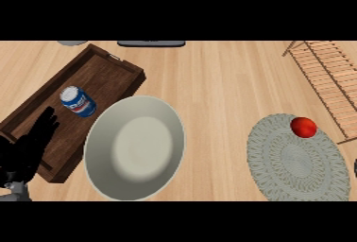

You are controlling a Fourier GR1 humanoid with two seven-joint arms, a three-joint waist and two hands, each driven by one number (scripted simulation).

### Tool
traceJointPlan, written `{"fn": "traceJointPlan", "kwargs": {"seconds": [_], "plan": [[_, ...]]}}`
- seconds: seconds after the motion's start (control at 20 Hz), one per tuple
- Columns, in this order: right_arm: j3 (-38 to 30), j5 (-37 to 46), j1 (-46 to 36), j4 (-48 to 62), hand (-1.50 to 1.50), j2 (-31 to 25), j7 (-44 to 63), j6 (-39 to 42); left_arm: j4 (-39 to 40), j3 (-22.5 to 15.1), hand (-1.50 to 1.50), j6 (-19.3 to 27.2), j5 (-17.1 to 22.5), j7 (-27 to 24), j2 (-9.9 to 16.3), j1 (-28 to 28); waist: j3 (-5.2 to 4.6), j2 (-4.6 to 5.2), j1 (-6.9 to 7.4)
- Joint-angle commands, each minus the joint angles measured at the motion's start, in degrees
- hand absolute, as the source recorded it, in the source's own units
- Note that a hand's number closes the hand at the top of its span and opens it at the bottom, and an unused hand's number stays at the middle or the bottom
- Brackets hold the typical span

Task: Pick the bell pepper from the placemat and place it in the tiered shelf

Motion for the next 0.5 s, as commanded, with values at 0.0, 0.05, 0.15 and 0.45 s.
{"fn": "traceJointPlan", "kwargs": {"seconds": [0.0, 0.05, 0.15, 0.45], "plan": [[-1.95, 0.23, -0.06, 5.89, 1.5, -4.89, 2.49, -0.58, -0.66, -1.87, 0.0, 1.82, -2.17, 1.23, -1.56, -0.78, 0.05, 0.18, 0.2], [-2.19, -0.86, 2.91, 4.28, 1.5, -4.16, 1.82, -2.93, -2.61, -0.08, 0.0, -0.11, 0.59, 3.62, 0.03, -0.77, 0.07, 0.0, 0.08], [-2.14, -1.37, 2.01, 4.39, 1.5, -3.94, 2.88, -3.25, 1.0, 0.68, 0.0, -1.82, 0.38, -1.9, 0.24, 0.7, 0.03, -0.03, 0.04], [-7.1, -5.87, 5.59, 8.47, 1.5, -8.01, -0.53, -13.23, -1.73, -0.08, 0.0, 0.15, -0.64, 1.31, -0.78, 0.08, 0.1, 0.18, 0.34]]}}
